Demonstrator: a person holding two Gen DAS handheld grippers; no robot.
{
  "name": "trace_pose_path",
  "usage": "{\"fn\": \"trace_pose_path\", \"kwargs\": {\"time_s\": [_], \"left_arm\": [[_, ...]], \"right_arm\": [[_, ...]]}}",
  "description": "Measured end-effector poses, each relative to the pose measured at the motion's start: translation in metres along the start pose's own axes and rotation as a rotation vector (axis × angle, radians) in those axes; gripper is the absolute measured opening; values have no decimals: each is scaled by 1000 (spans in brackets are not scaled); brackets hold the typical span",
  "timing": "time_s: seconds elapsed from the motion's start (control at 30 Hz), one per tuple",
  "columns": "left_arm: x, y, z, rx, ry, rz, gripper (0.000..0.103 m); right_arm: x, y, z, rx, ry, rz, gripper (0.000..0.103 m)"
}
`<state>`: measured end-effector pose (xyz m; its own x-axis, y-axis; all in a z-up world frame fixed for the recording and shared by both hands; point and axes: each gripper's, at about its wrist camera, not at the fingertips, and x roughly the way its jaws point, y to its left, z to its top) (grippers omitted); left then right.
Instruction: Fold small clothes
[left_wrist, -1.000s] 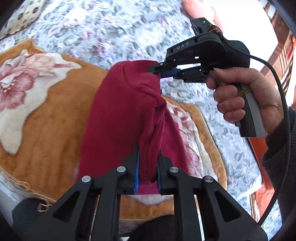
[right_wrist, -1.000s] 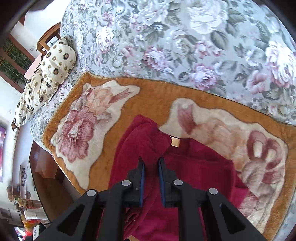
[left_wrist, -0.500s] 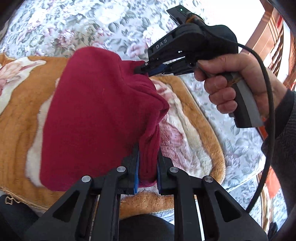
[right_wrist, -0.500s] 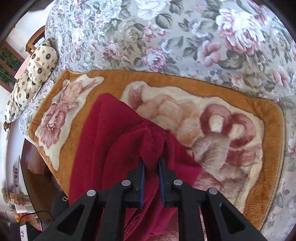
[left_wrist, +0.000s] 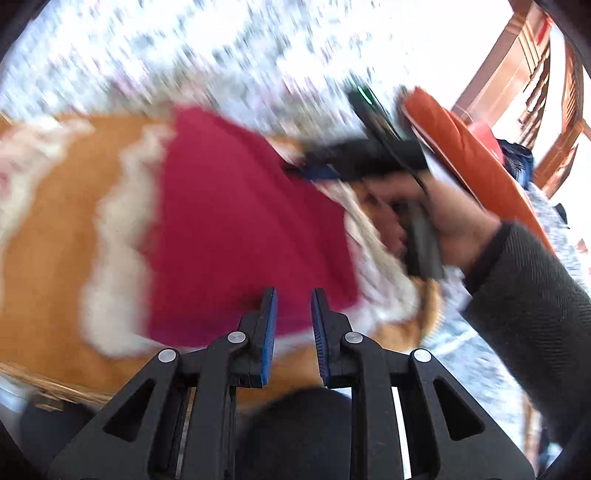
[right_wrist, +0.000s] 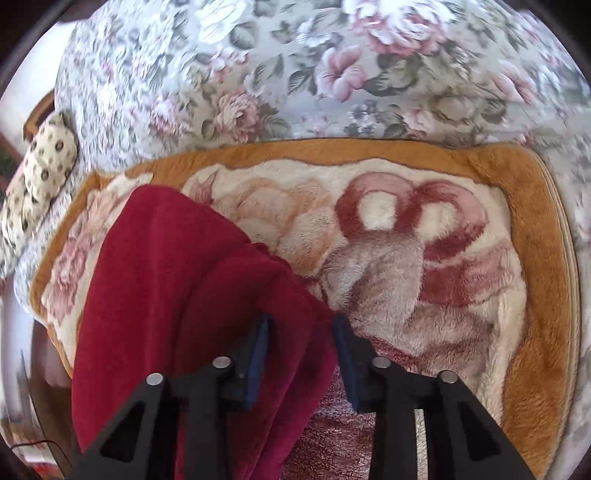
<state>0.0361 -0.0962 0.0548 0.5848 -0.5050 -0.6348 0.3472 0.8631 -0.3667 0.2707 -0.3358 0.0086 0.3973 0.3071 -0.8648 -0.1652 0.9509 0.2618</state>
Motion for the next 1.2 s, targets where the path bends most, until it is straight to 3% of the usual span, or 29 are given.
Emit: {"fn": "trace_pose_path", "kwargs": {"time_s": [0.1, 0.2, 0.27, 0.37, 0.43, 0.53, 0.6, 0.7, 0.8, 0.87, 0.97, 1.0, 1.13, 1.2], "left_arm": [[-1, 29, -1, 12, -44, 124, 18], [27, 50, -11, -48, 60, 86, 18], [34, 52, -16, -47, 74, 80, 18], [32, 48, -20, -26, 71, 76, 18], [33, 50, -21, -39, 76, 65, 18], [35, 54, -22, -43, 89, 46, 18], [32, 53, -15, -42, 88, 27, 18], [17, 52, 9, -48, 16, 10, 18], [24, 46, 45, -16, -25, 17, 18], [50, 48, 66, -19, 6, 40, 18], [96, 66, 74, -57, 118, 139, 21], [107, 70, 74, -40, 122, 178, 22], [113, 73, 81, -45, 145, 182, 21], [102, 76, 92, -77, 137, 132, 21]], "right_arm": [[-17, -4, -6, 13, -60, 12, 34], [-48, 10, -15, -39, -122, -4, 34], [-76, 31, -28, -122, -206, -13, 34], [-117, 82, -69, -331, -312, 78, 34], [-122, 109, -98, -446, -299, 113, 34], [-84, 123, -140, -575, -219, -51, 33], [-55, 108, -151, -559, -157, -105, 33], [-43, 98, -162, -568, -204, -109, 34], [-39, 98, -157, -513, -186, -99, 34], [-37, 98, -159, -503, -183, -105, 34], [-37, 96, -159, -472, -186, -94, 34], [-37, 93, -158, -452, -188, -77, 34], [-37, 89, -160, -397, -206, -24, 34], [-36, 89, -162, -391, -214, -27, 34]]}}
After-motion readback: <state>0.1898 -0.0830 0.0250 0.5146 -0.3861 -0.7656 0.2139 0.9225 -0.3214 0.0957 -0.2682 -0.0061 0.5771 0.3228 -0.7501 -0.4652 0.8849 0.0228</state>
